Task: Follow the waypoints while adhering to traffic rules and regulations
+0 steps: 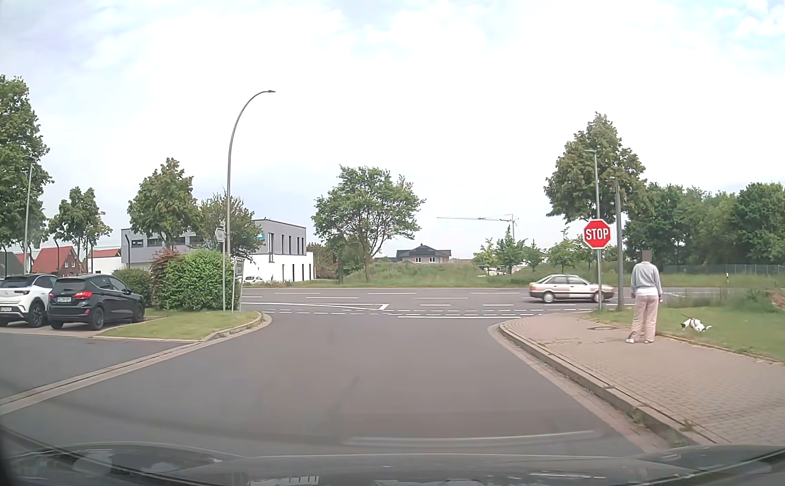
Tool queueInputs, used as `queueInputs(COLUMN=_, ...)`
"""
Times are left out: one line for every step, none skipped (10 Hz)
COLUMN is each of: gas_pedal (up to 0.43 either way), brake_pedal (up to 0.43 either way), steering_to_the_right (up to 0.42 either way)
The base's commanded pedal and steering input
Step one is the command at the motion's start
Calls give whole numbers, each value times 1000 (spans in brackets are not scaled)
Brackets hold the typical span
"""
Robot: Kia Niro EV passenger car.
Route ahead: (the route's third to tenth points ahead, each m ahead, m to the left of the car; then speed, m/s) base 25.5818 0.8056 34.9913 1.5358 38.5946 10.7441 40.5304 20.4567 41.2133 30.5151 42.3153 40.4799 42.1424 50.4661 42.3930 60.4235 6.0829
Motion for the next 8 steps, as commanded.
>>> queueInputs(gas_pedal=39, brake_pedal=0, steering_to_the_right=4)
queueInputs(gas_pedal=39, brake_pedal=0, steering_to_the_right=4)
queueInputs(gas_pedal=39, brake_pedal=0, steering_to_the_right=5)
queueInputs(gas_pedal=8, brake_pedal=0, steering_to_the_right=6)
queueInputs(gas_pedal=0, brake_pedal=0, steering_to_the_right=6)
queueInputs(gas_pedal=0, brake_pedal=0, steering_to_the_right=6)
queueInputs(gas_pedal=0, brake_pedal=0, steering_to_the_right=6)
queueInputs(gas_pedal=0, brake_pedal=0, steering_to_the_right=7)
